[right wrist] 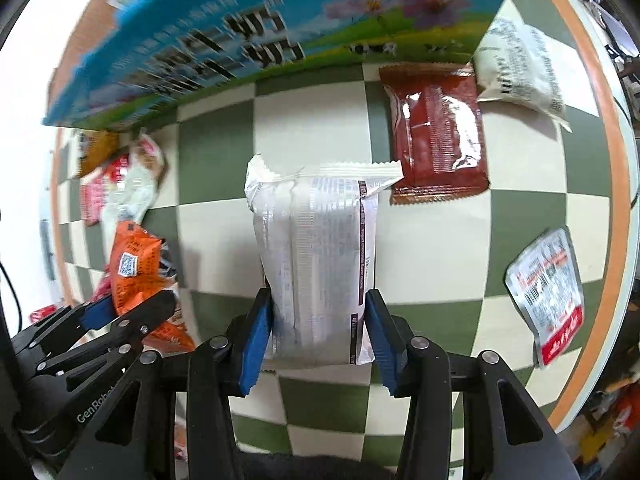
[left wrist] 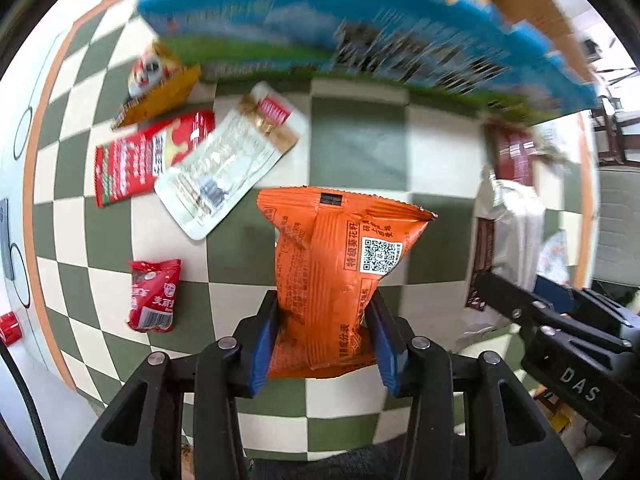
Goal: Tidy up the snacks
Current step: 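Carry both packets into the box and open both tools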
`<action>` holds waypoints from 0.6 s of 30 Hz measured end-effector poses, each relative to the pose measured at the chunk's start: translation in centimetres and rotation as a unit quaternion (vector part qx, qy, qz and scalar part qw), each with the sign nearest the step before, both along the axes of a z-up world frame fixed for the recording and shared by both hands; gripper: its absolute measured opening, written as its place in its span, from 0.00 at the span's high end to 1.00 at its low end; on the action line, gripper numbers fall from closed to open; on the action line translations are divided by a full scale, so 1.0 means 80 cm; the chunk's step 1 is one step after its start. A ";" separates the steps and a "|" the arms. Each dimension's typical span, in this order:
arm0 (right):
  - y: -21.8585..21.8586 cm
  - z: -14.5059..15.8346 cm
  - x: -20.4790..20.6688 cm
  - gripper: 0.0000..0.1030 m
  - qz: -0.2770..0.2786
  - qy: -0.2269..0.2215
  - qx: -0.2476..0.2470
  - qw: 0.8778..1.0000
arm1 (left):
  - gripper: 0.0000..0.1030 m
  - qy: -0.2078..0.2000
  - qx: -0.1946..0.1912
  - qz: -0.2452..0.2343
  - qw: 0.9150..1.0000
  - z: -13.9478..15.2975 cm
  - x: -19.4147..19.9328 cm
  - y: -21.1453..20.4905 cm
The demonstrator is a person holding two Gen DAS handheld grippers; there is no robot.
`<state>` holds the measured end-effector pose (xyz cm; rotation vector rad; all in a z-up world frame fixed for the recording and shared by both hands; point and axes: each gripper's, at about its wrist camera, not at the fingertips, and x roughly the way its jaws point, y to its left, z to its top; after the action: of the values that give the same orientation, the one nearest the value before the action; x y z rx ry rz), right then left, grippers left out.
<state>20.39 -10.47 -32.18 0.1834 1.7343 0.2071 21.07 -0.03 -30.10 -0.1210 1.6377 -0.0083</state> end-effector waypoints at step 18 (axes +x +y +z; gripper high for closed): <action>-0.050 0.200 0.206 0.53 -0.016 -0.135 0.024 0.990 | 0.61 -0.109 0.022 -0.030 0.993 0.171 0.241 0.024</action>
<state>36.85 -14.45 -16.20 0.2077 1.4566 0.2390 40.32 1.87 -16.45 -0.0352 1.4220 -0.0308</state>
